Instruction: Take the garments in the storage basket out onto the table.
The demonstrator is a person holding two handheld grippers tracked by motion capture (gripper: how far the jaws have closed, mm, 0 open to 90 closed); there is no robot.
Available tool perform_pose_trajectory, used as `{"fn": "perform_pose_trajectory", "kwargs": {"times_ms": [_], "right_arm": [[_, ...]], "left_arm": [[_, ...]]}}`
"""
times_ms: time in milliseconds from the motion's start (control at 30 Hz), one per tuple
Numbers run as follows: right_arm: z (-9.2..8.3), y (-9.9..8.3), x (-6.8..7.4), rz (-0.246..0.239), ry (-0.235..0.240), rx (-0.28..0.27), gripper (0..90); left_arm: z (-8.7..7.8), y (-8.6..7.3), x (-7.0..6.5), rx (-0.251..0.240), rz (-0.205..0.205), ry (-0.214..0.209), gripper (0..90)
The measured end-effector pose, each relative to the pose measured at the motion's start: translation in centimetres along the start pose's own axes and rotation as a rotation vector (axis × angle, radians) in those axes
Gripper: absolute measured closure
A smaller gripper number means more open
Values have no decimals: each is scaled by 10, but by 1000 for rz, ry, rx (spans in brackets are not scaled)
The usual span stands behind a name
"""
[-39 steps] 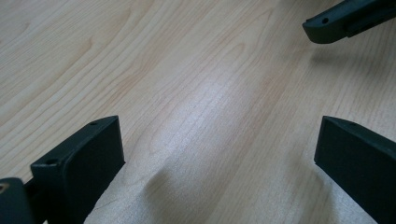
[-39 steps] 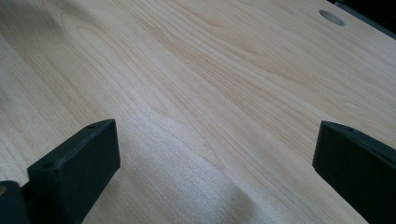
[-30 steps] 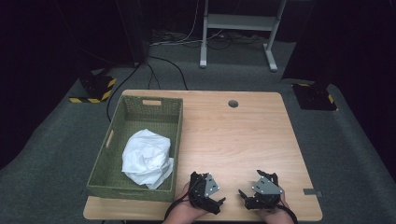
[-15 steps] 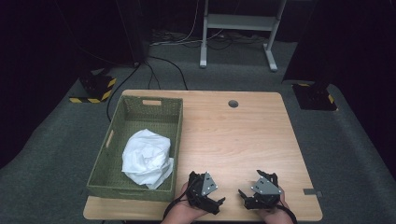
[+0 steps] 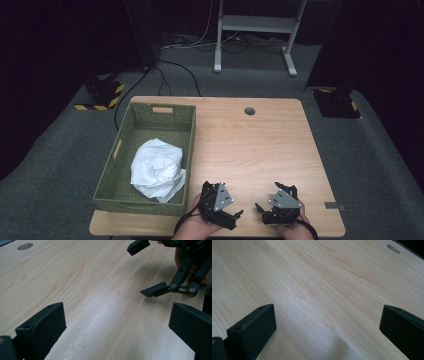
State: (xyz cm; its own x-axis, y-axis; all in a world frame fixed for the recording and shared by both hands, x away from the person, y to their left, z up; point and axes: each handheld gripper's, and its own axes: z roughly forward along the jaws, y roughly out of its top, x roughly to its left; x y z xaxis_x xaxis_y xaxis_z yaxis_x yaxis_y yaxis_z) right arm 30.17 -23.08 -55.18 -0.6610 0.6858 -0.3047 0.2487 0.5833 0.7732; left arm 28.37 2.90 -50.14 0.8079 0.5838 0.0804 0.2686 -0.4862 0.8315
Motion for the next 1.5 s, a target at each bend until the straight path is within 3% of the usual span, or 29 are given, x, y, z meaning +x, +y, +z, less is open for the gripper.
{"fn": "perform_pose_trajectory", "kwargs": {"times_ms": [467, 1500], "right_arm": [[-1, 0, 0, 2, 1, -3, 2], [-1, 0, 1, -7, -1, -6, 2]], "left_arm": [[-29, 10, 13, -57, -56, 10, 14], [-82, 17, 39, -110, -143, 58, 14]]}}
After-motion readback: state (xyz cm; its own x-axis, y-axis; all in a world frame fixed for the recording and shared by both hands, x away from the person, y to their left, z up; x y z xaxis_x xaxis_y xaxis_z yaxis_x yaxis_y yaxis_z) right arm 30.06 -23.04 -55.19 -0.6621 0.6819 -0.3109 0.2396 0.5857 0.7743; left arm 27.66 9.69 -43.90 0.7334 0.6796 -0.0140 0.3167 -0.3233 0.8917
